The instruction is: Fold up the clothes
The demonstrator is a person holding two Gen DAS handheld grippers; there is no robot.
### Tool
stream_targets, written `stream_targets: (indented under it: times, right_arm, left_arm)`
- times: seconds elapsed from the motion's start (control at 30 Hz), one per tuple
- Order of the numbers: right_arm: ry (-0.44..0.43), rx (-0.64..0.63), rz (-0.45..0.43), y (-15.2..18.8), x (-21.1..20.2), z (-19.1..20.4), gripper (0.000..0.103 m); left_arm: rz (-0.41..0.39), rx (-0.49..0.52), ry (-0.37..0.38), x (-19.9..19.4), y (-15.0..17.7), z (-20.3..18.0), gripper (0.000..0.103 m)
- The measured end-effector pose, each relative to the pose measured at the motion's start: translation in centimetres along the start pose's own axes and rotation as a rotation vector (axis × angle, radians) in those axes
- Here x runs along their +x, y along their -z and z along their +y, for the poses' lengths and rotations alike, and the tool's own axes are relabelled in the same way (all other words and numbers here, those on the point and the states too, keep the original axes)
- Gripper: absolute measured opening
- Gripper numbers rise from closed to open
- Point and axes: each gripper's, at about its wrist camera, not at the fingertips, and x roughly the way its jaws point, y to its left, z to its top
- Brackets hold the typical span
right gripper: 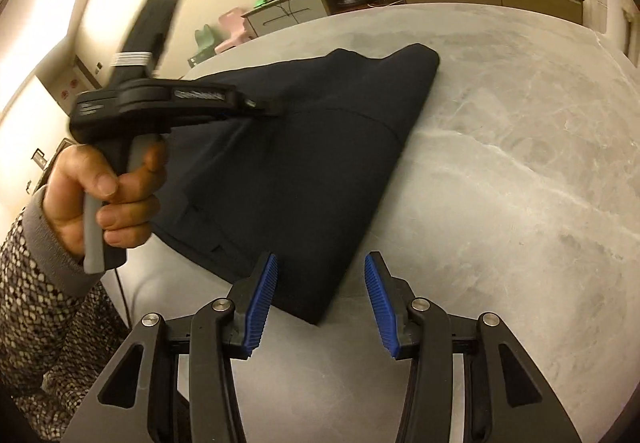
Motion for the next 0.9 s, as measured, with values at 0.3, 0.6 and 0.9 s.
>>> stream_targets:
  times: [0.3,0.6,0.9]
  right_arm:
    - [0.034,-0.03,0.012,0.8,-0.2,1.0,0.048]
    - [0.088,-0.167,0.002,2.1,0.1,4.9,0.065]
    - [0.291,-0.099,-0.017,1.6,0.1,2.1,0.065]
  left_arm:
    - [0.029,-0.213,0.018,-1.6,3.8,3.9,0.011]
    - [0.089,-0.175,0.017,-2.9,5.1,3.9,0.045]
    - [0.139,-0.199,0.18,-2.9,7.0,3.7,0.034]
